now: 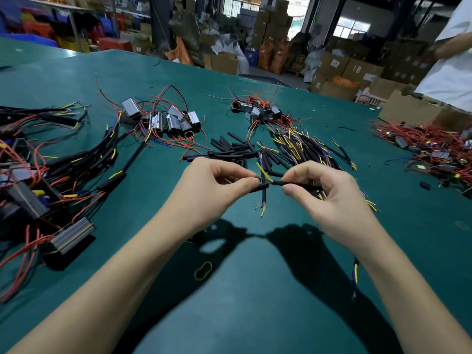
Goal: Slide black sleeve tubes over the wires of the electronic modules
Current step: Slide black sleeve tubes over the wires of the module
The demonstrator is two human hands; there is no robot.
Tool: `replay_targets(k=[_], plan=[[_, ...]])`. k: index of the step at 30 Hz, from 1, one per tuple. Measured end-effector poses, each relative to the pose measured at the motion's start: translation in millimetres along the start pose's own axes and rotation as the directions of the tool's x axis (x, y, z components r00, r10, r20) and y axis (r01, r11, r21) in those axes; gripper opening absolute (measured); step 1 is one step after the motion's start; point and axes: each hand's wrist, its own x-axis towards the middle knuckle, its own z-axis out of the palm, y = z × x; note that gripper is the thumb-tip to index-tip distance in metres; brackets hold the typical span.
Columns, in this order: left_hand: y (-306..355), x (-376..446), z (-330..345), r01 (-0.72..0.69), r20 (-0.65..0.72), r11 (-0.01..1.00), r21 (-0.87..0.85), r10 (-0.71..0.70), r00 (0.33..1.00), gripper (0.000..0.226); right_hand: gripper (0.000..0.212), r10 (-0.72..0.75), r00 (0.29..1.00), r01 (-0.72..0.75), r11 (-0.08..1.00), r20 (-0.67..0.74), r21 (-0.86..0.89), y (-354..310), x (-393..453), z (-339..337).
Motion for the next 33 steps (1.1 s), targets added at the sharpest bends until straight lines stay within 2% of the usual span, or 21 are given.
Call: replay_targets(k=[6,9,15,18,23,26,29,33], plan=[[3,0,-1,-0.058,0.079,0.995,0.086,0.051,0.996,0.011,0.016,-0.118,0.993,0.112,0.976,-0.020,-0.188,-3,-1,-3],[1,1,-2,0.002,0.057,0.999,0.052,-0.005,0.998,0.009,0.011,-0.139,0.990,0.132,0.968,-0.017,-0.215,-5,-2,-4],[0,2,-9,0.097,0.041,0.995,-0.023,-0.096,0.995,0.006,0.004,-0.232,0.972,0.230,0.946,0.016,-0.228,-8,-2,-6],[-1,2,-11,0.112,0.092,0.992,-0.053,-0.107,0.990,0.003,0.007,-0.240,0.971,0.235,0.947,0.003,-0.219,-7,-2,-6],[0,2,-16,0.169,0.222,0.972,-0.166,-0.130,0.966,0.011,0.006,-0.214,0.976,0.206,0.966,-0.038,-0.155,-5,-2,-9],[1,3,-15,0.175,0.155,0.972,-0.156,-0.150,0.976,0.006,0.004,-0.246,0.969,0.244,0.947,0.015,-0.211,-3,-1,-9],[3,3,-12,0.160,0.061,0.977,-0.141,-0.152,0.986,0.017,0.005,-0.263,0.964,0.265,0.937,0.037,-0.228,-2,-1,-7],[5,3,-12,0.161,0.062,0.983,-0.086,-0.156,0.986,0.029,0.004,-0.255,0.967,0.255,0.949,0.023,-0.188,-1,0,-9]])
